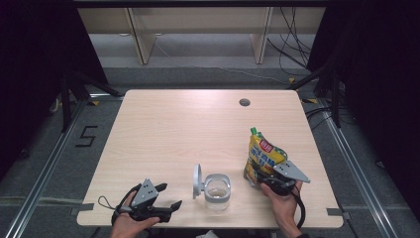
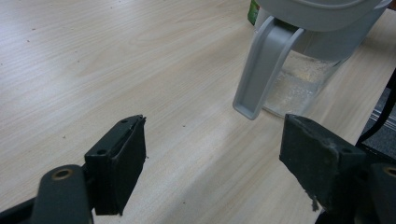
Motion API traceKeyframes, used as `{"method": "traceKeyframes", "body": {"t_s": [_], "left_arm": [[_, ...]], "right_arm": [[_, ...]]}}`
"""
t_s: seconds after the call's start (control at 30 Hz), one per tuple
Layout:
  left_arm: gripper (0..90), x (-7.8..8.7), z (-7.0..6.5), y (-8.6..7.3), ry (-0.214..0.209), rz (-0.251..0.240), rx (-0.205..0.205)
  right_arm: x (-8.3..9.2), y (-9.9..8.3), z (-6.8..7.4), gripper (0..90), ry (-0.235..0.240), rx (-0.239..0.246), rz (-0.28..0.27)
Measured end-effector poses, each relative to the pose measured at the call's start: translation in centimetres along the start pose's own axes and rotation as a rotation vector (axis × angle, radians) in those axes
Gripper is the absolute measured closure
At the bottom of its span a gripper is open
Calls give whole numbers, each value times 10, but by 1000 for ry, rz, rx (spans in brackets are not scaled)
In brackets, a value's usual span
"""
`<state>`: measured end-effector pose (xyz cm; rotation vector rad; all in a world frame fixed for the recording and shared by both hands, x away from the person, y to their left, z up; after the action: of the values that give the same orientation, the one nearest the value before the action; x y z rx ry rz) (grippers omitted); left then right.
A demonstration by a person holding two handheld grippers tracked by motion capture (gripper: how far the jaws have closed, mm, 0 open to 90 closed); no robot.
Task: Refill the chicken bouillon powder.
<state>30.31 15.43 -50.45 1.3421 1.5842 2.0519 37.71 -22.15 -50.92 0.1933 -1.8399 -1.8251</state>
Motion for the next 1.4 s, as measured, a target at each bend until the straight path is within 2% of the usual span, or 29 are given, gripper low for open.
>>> {"method": "traceKeyframes", "body": {"t_s": [0.03, 0.07, 0.1, 0.17, 0.2, 0.23, 0.27, 0.3, 0.37, 0.4, 0.43, 0.53, 0.57, 0.67, 0.7, 0.73, 0.77, 0.83, 0.97, 1.0, 1.03, 1.07, 1.1, 1.13, 1.23, 1.27, 1.33, 1.37, 1.4], "left_arm": [[220, 0, -1, 0, -3, -3, 7], [220, -1, -2, -1, 2, -1, 36], [220, 0, -2, -1, 4, 0, 34], [220, 0, -1, -1, 3, 0, 25], [220, 0, -1, -1, 4, 0, 28], [220, 0, -1, -1, 5, -1, 28], [221, 0, -2, -1, 2, -3, 30], [221, 0, -2, -1, 2, -4, 31], [221, 0, -2, -1, 3, -3, 30], [221, 0, -2, -1, 3, -3, 30], [221, 0, -1, -1, 3, -3, 30], [221, -1, -2, -1, 7, -11, 40], [221, 0, -1, -1, -3, -2, 36], [221, 0, -1, 0, 2, -18, 38], [221, 1, 0, -1, 11, -8, 23], [221, 1, 1, -1, 14, 1, 17], [221, 1, 0, -1, 9, -13, 30], [221, 2, 0, -1, 14, -5, 29], [221, 2, 0, -2, 15, -2, 28], [221, 2, 0, -2, 15, -2, 28], [221, 2, 1, -2, 20, 2, 24], [221, 3, 1, -2, 21, -1, 28], [221, 3, 2, -2, 18, 0, 21], [221, 3, 0, -2, 15, -9, 32], [221, 3, 1, -2, 13, -12, 14], [221, 3, 1, -1, 14, -19, 18], [221, 2, 0, -2, 14, -22, 50], [221, 3, 1, -2, 15, -14, 35], [220, 3, 1, -2, 15, -19, 27]], "right_arm": [[2, 0, 0, 493, -2, 5, 8], [2, 1, -1, 494, 15, 11, -4], [4, 1, -1, 495, -1, 33, 1], [8, 1, 1, 496, 16, 29, 17], [10, 2, -1, 496, 11, 63, 14], [13, 1, 1, 497, 23, 40, 26], [15, 1, 1, 497, 16, 44, 27], [15, 3, -2, 497, 26, 97, 12], [19, 3, 2, 498, 17, 68, 19], [20, 5, 0, 498, 31, 109, 19], [22, 6, 3, 498, 25, 99, 17], [26, 10, 6, 498, 34, 162, 13], [27, 11, 8, 498, 38, 167, 9], [32, 12, 15, 499, 55, 191, 33], [33, 15, 15, 498, 48, 253, 23], [34, 16, 17, 498, 43, 285, 19], [35, 18, 17, 498, 37, 338, 17], [39, 19, 21, 499, 36, 370, 26], [46, 23, 28, 499, 36, 477, 30], [47, 25, 30, 499, 34, 519, 29], [49, 26, 31, 499, 28, 532, 28], [50, 27, 34, 499, 38, 578, 37], [51, 28, 36, 499, 33, 582, 37], [51, 29, 37, 499, 39, 617, 40], [53, 33, 43, 499, 47, 679, 43], [54, 33, 44, 500, 45, 692, 43], [55, 35, 48, 500, 35, 764, 44], [56, 36, 50, 500, 28, 769, 46], [55, 37, 50, 500, 36, 796, 42]]}}
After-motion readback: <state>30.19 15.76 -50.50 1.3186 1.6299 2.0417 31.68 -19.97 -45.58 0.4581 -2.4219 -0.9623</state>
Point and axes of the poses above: each handheld gripper's, and its own axes: x roughly backward along the jaws, y roughly out of its top, z roughly to its left, the point moved 3 cm from there along -x, roughly forward along the jaws, and after that the axes turned 4 degrees about -x, right-handed, at the moved point
